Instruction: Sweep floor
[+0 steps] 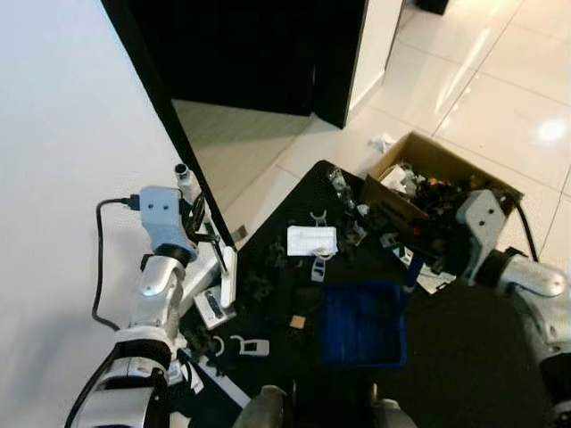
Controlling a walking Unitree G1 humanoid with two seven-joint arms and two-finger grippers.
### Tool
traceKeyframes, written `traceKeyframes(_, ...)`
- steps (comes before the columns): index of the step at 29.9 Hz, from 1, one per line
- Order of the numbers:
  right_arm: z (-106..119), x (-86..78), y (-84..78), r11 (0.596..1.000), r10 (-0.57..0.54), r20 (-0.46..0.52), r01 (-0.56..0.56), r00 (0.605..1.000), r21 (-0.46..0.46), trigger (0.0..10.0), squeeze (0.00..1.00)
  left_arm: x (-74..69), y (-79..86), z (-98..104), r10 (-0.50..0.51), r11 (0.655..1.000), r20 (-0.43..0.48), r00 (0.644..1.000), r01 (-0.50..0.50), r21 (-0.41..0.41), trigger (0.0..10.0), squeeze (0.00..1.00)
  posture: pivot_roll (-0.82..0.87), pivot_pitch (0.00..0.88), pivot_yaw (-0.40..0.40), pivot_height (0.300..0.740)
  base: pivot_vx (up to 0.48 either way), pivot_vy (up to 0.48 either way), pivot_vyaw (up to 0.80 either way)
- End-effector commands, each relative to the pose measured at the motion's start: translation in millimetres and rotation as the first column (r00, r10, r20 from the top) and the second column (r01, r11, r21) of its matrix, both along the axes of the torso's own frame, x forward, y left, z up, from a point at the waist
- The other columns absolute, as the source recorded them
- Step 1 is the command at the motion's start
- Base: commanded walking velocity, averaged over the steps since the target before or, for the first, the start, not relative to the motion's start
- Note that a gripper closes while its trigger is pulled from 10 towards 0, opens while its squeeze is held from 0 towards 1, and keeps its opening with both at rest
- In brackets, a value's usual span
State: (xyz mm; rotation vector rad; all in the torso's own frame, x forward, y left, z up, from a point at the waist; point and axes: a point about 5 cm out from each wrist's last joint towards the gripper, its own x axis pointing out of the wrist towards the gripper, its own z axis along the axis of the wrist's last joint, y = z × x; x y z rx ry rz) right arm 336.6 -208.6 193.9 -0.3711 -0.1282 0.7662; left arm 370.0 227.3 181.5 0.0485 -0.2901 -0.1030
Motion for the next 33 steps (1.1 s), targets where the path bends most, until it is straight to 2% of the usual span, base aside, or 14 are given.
traceKeyframes(1,-25,-6.3,9.2,0.999,0.049,-0.093,-0.046,0.995,0.029,10.0,0.00,-1.6,11.1,-1,-0.006,1.000,-0.027,1.000,0.006,0.012,10.0,0.33,0.05,0.397,0.091,0.740,0.000,0.000,0.00)
traceKeyframes(4,-28,-7.3,11.0,0.998,0.051,-0.099,-0.048,0.994,0.033,10.0,0.00,-1.1,11.2,-1,-0.020,1.000,-0.040,0.999,0.021,0.012,10.0,0.33,0.05,0.397,0.091,0.740,0.000,0.000,0.00)
traceKeyframes(7,-34,-10.6,16.0,0.998,0.051,-0.108,-0.047,0.993,0.045,10.0,0.00,-3.4,5.1,-19,-0.105,0.994,-0.133,0.986,0.105,-0.007,10.0,0.33,0.04,0.396,0.090,0.740,0.000,0.000,0.00)
traceKeyframes(9,-41,-16.1,21.2,0.997,0.051,-0.114,-0.044,0.992,0.057,10.0,0.00,-12.0,-7.9,-45,-0.232,0.971,-0.243,0.942,0.238,-0.005,10.0,0.33,0.03,0.396,0.093,0.740,0.000,0.000,0.00)
traceKeyframes(13,-44,-18.6,22.9,0.997,0.050,-0.115,-0.043,0.992,0.060,10.0,0.00,-16.1,-13.7,-53,-0.280,0.957,-0.276,0.920,0.290,-0.003,10.0,0.33,0.03,0.394,0.094,0.740,0.000,0.000,0.00)
traceKeyframes(15,-48,-22.2,26.5,0.997,0.036,-0.113,-0.027,0.993,0.077,10.0,0.00,-24.8,-28.9,-71,-0.363,0.931,-0.317,0.876,0.356,-0.084,10.0,0.34,0.02,0.391,0.095,0.740,0.000,0.000,0.00)
traceKeyframes(16,-48,-22.2,26.5,0.997,0.036,-0.113,-0.027,0.993,0.077,10.0,0.00,-24.8,-28.9,-71,-0.363,0.931,-0.317,0.876,0.356,-0.084,10.0,0.34,0.02,0.391,0.095,0.740,0.000,0.000,0.00)
traceKeyframes(18,-51,-24.4,33.0,0.995,0.034,-0.109,-0.023,0.993,0.101,10.0,0.00,-30.0,-47.7,-84,-0.409,0.900,-0.294,0.864,0.329,-0.285,10.0,0.35,0.02,0.388,0.093,0.740,0.000,0.000,0.00)
traceKeyframes(20,-51,-24.4,34.1,0.994,0.034,-0.108,-0.023,0.994,0.104,10.0,0.00,-30.4,-51.3,-84,-0.416,0.891,-0.283,0.864,0.325,-0.317,10.0,0.35,0.02,0.388,0.093,0.740,0.000,0.000,0.00)
traceKeyframes(23,-50,-24.2,37.2,0.993,0.033,-0.100,-0.022,0.994,0.113,10.0,0.00,-29.5,-59.2,-81,-0.420,0.837,-0.224,0.879,0.280,-0.470,10.0,0.36,0.02,0.385,0.092,0.740,0.000,0.000,0.00)
traceKeyframes(24,-50,-24.2,37.2,0.993,0.033,-0.100,-0.022,0.994,0.113,10.0,0.00,-29.5,-59.2,-81,-0.420,0.837,-0.224,0.879,0.280,-0.470,10.0,0.36,0.02,0.385,0.092,0.740,0.000,0.000,0.00)
traceKeyframes(27,-50,-24.7,42.4,0.992,0.038,-0.095,-0.026,0.995,0.122,10.0,0.00,-33.6,-73.9,-77,-0.453,0.730,-0.161,0.877,0.260,-0.632,10.0,0.36,0.02,0.381,0.095,0.740,0.000,0.000,0.00)
traceKeyframes(31,-51,-26.0,45.3,0.992,0.039,-0.094,-0.027,0.995,0.124,10.0,0.00,-40.2,-84.1,-74,-0.493,0.672,-0.129,0.860,0.282,-0.685,10.0,0.36,0.03,0.379,0.099,0.740,0.000,0.000,0.00)
traceKeyframes(33,-52,-27.1,47.7,0.991,0.039,-0.094,-0.027,0.995,0.128,10.0,0.00,-50.9,-98.8,-71,-0.552,0.610,-0.106,0.827,0.314,-0.728,10.0,0.36,0.03,0.378,0.102,0.740,0.000,0.000,0.00)
